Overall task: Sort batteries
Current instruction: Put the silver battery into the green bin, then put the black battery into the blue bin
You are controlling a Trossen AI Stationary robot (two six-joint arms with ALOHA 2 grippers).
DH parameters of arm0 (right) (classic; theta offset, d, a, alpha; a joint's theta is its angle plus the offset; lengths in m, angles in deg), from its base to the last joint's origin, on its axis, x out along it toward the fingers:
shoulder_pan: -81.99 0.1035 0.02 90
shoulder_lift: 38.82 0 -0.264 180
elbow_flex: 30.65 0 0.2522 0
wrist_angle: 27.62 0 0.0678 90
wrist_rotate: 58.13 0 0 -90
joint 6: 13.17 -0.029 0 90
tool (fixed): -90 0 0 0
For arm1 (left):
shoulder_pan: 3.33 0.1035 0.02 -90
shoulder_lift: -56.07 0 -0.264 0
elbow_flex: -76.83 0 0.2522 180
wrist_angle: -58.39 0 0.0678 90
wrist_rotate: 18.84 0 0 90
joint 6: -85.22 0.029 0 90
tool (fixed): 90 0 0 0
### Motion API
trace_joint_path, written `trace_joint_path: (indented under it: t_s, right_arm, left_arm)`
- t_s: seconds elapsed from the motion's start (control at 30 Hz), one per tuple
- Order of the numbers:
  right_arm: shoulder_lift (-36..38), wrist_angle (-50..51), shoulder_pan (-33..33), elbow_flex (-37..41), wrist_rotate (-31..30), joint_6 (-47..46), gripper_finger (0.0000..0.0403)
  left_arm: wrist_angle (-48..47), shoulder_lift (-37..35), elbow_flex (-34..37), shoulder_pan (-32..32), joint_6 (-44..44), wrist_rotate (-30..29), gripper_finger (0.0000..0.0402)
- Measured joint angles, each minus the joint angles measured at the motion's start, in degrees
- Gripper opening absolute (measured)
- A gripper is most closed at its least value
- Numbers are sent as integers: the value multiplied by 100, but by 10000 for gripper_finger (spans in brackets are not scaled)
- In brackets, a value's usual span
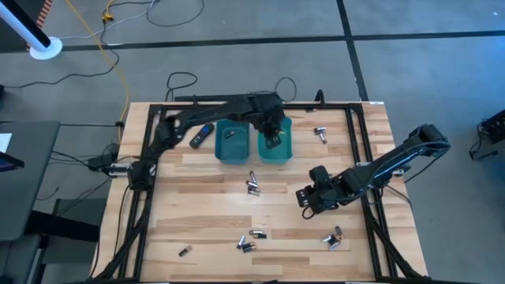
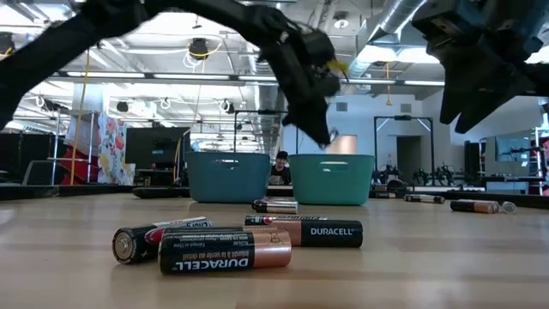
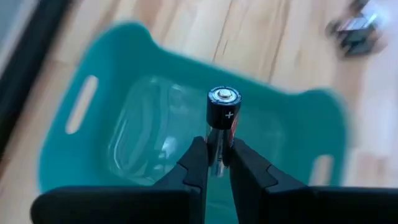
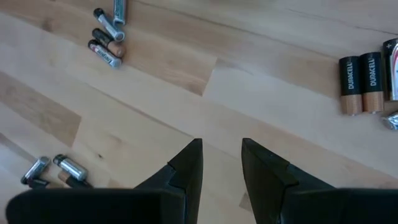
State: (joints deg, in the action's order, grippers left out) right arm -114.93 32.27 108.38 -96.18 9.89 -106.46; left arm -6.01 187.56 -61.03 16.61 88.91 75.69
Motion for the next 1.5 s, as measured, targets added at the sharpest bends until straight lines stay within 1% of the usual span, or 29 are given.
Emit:
trace_joint_path:
  t_s: [0.17,0.37,0.53,0.67,0.87,0.93,1.03,1.23,1.5]
  right_arm:
    - [0,4,2,0,0,-123,128]
    - [0,11,2,0,0,-136,128]
    - [0,11,2,0,0,-135,128]
    - [0,11,2,0,0,-134,128]
    - [0,13,2,0,0,-129,128]
    - [0,13,2,0,0,-129,128]
    - [0,13,2,0,0,-125,128]
    - [0,11,23,0,0,-121,128]
    - [0,13,22,0,0,-75,128]
  left_arm:
    - [-768,800,-786,0,458,-33,35]
    - [-983,1217,-930,-11,710,-122,35]
    - [-967,1203,-896,-49,960,-452,35]
    - [-949,1205,-889,-63,898,-528,41]
    - [-945,1205,-887,-66,673,-531,117]
    - [-945,1205,-887,-68,671,-532,134]
    - [-948,1205,-884,-70,664,-531,149]
    - [-1107,1170,-1085,-70,556,-537,155]
    - [-1230,478,-1079,-70,63,-548,157]
